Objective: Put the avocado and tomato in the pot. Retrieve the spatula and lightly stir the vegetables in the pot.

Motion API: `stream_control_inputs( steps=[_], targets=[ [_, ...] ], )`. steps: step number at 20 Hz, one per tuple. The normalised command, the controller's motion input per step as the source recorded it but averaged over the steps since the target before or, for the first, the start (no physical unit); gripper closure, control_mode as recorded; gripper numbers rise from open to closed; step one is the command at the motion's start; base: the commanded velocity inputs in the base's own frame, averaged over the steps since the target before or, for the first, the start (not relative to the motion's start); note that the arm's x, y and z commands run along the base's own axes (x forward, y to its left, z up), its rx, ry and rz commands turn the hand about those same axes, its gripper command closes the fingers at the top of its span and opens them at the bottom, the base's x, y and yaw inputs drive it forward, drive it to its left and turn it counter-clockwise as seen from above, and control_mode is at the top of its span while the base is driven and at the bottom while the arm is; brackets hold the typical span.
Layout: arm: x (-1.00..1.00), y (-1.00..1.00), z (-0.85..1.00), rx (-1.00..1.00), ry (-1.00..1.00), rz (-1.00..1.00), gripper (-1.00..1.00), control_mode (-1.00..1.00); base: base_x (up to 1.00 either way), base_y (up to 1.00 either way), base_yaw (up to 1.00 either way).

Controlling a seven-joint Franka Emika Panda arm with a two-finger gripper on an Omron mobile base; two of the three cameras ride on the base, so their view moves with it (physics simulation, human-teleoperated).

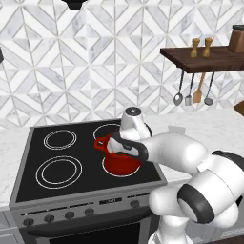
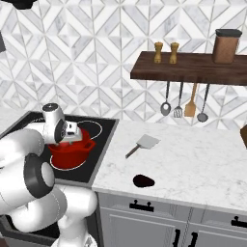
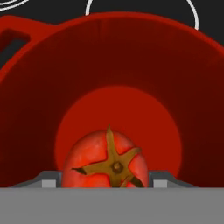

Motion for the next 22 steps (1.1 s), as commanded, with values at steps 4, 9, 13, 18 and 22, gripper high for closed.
stream_control_inputs(
  steps=[4, 9, 13, 18, 22],
  targets=[
    [-0.1, 0.0, 0.11, 0.0, 0.0, -0.02, -1.0, -1.0, 0.0, 0.0, 0.0],
    [-0.2, 0.0, 0.51, 0.0, 0.0, -0.02, -1.0, -1.0, 0.0, 0.0, 0.0],
    [-0.22, 0.0, 0.57, 0.0, 0.0, -0.04, -1.0, -1.0, 0.0, 0.0, 0.0],
    [-0.74, -0.35, 0.81, 0.0, -0.03, -0.09, -1.0, -1.0, 0.0, 0.0, 0.0],
    [-0.66, -0.88, 0.32, 0.0, 0.0, -0.16, -1.0, -1.0, 0.0, 0.0, 0.0]
  ],
)
